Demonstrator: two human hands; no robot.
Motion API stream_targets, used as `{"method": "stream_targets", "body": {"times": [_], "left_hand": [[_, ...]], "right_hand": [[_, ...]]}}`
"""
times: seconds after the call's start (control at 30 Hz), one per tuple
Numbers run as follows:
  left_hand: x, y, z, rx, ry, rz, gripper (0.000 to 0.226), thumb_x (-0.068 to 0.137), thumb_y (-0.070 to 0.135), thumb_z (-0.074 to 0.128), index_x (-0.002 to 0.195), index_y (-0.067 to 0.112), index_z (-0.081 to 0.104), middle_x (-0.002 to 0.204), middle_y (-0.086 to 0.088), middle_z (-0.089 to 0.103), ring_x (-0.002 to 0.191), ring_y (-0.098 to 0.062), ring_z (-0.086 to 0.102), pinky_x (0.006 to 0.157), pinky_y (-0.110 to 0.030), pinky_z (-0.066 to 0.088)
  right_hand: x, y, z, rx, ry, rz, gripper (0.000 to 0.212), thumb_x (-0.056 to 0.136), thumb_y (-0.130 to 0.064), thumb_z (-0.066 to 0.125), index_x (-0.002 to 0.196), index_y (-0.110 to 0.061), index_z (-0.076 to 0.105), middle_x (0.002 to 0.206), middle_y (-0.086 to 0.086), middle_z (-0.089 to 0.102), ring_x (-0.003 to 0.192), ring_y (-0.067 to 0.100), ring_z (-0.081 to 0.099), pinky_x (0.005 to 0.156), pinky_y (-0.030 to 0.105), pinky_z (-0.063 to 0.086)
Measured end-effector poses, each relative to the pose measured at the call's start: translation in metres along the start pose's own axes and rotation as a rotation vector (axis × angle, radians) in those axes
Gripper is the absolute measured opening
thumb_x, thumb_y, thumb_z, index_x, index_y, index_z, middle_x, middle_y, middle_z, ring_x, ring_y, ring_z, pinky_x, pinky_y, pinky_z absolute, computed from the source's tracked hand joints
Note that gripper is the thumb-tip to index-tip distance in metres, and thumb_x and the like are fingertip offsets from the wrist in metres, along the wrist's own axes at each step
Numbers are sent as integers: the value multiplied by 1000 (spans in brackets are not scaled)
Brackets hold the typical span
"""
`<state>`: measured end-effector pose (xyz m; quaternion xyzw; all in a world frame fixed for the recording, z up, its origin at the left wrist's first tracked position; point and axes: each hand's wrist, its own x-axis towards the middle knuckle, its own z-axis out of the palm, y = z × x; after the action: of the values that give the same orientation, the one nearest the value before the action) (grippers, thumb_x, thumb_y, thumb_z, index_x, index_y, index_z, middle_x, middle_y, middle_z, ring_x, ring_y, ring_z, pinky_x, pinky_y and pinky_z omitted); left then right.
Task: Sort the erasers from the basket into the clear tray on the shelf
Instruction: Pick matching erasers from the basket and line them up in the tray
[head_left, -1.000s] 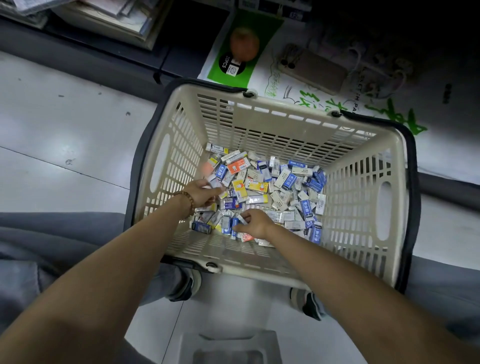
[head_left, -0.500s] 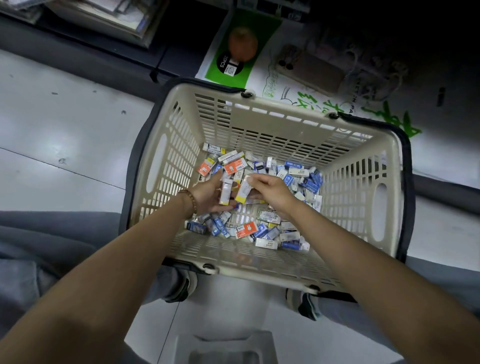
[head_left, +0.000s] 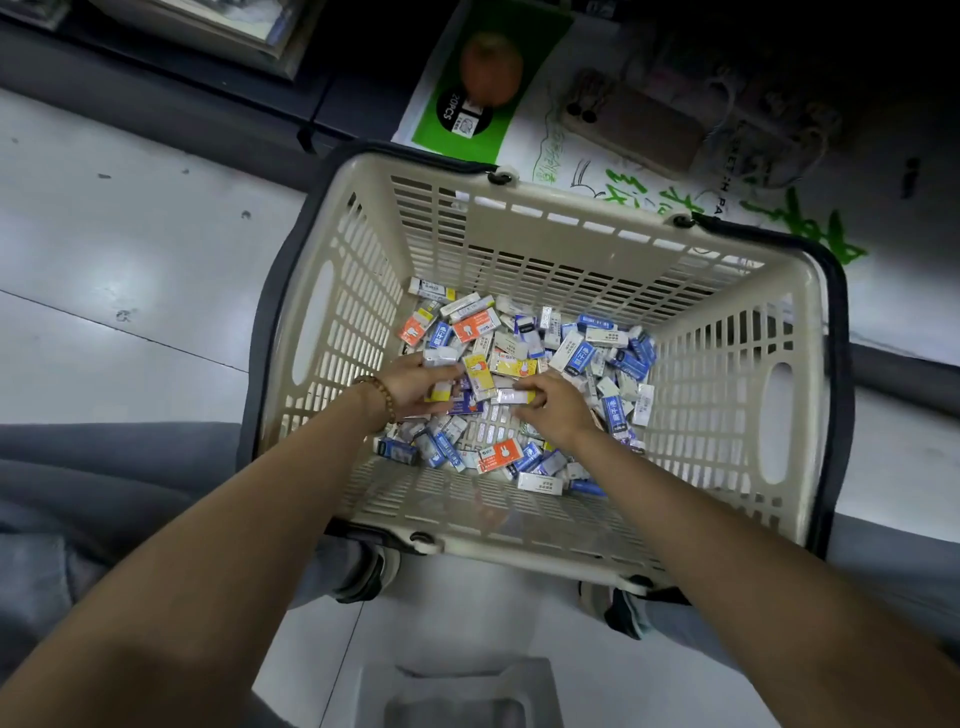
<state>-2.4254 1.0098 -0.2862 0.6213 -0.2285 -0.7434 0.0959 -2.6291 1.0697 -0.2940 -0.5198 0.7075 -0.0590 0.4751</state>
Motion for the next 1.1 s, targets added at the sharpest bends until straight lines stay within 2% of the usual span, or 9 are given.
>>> {"method": "stream_targets", "body": {"times": [0.17,0.3,0.47,0.57,0.7,0.77,0.87,0.97,1.1], "left_hand": [[5,-2,0,-55,39,-42,37,83,26,67,112,4,56,94,-8,66,78,-13,66,54,-23,56],[8,-3,0,-77,53,-50,55,83,25,68,128,1,47,122,-11,55,96,-18,63,58,-25,57],[4,-3,3,-42,53,-20,29,90,23,59,112,5,54,109,-10,64,88,-15,64,67,-28,59],[-8,8,9,-20,36,6,15,94,22,53,100,9,55,100,-4,58,88,-15,60,67,-27,58],[-36,46,24,136,7,145,29,93,25,53,110,1,52,112,-10,53,93,-20,59,62,-24,57],[-61,78,35,188,-47,255,15,94,22,51,93,7,54,107,-11,56,90,-20,59,64,-24,58],[-106,132,49,324,-84,461,11,95,17,49,101,8,47,111,-9,57,90,-19,60,72,-30,58],[-158,176,57,386,-129,612,29,95,18,48,121,11,37,94,-3,59,76,-12,61,58,-21,56],[-213,200,62,409,-178,674,18,97,23,43,112,13,45,87,-1,49,68,-11,54,49,-18,50]], "right_hand": [[5,-3,16,-254,130,-1,37,78,-23,75,113,-16,66,112,3,54,101,20,57,78,31,45],[5,-2,22,-257,208,-27,26,79,-21,74,102,-14,66,107,2,56,97,19,57,74,29,44],[2,1,18,-303,197,-60,17,79,-22,74,92,-16,64,95,2,65,93,19,57,70,28,42],[-2,-6,6,-52,190,-15,22,83,-21,71,102,-16,64,84,-4,60,80,14,56,68,26,45],[-12,-38,-43,254,95,-58,31,88,-12,64,119,-6,59,73,-1,52,68,7,52,65,11,43],[-23,-61,-78,281,65,-91,28,87,-11,64,114,-4,59,77,3,56,76,14,56,72,20,47],[-49,-102,-134,318,126,-160,27,86,-9,65,113,-6,58,82,5,59,74,12,57,72,20,49],[-89,-144,-184,416,188,-215,15,89,-17,63,102,-13,56,82,3,64,67,8,58,64,17,47],[-147,-180,-225,548,210,-359,4,91,-21,59,90,-17,60,73,-5,63,63,7,55,57,20,44]]}}
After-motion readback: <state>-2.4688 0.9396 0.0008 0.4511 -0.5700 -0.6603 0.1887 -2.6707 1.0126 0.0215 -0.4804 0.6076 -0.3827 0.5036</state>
